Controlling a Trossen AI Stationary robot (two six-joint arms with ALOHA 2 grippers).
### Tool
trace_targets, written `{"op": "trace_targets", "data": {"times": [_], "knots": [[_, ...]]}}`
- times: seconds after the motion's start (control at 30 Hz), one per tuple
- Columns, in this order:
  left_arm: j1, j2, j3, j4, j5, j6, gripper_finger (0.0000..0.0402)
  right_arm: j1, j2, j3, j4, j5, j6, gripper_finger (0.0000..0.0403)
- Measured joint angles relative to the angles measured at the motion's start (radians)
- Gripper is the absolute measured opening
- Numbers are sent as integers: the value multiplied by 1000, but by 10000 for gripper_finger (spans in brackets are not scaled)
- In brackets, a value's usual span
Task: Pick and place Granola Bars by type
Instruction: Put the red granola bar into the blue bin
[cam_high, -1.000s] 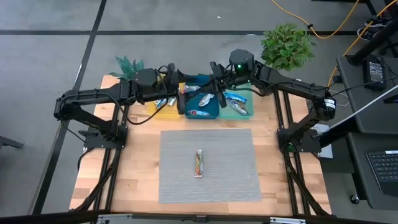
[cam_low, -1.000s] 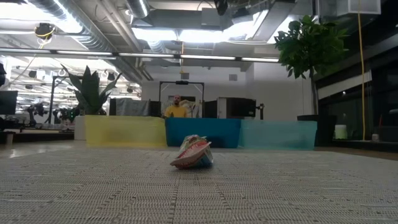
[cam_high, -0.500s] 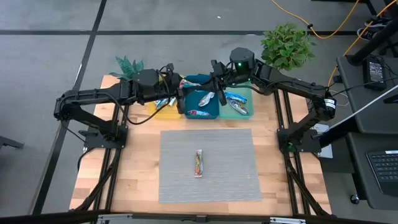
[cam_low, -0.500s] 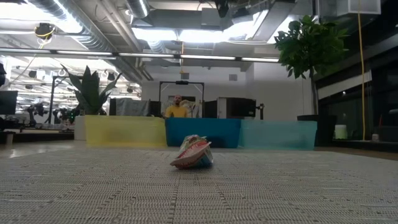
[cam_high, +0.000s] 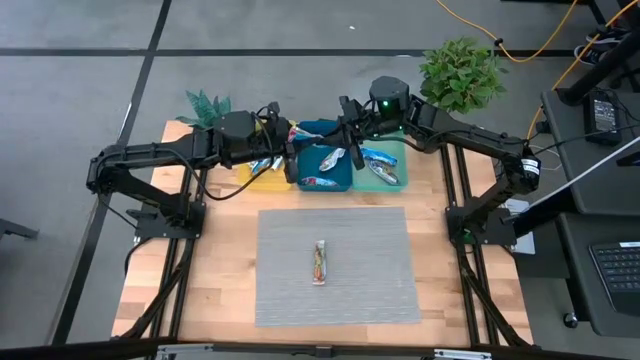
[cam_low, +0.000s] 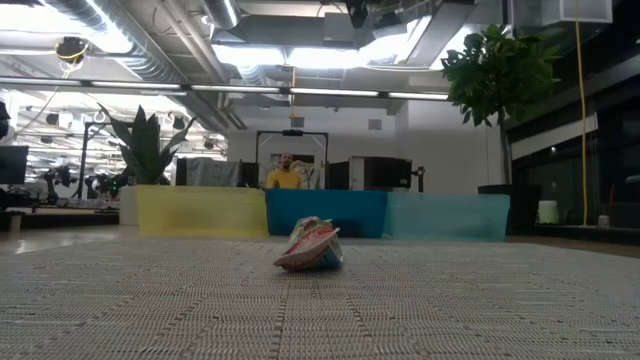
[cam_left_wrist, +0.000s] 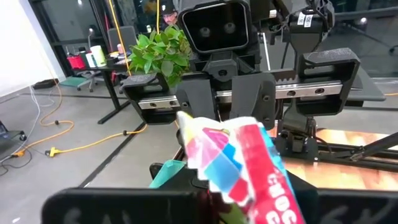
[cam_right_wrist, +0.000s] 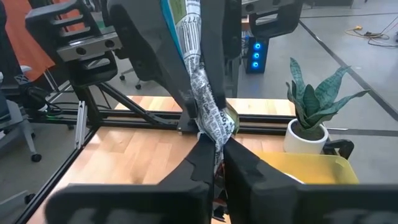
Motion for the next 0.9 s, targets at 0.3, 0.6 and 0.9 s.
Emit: {"op": "trace_targets", "data": {"times": [0.3, 0.6, 0.9], "knots": [[0, 0, 0, -1, 8, -7, 32, 0, 0, 0, -5, -18, -6, 50], [0, 0, 0, -3, 26, -17, 26, 0, -1, 0, -5, -26, -2, 75], [0, 0, 0, -4, 26, -15, 22, 0, -1, 0, -5, -26, -3, 81]]}}
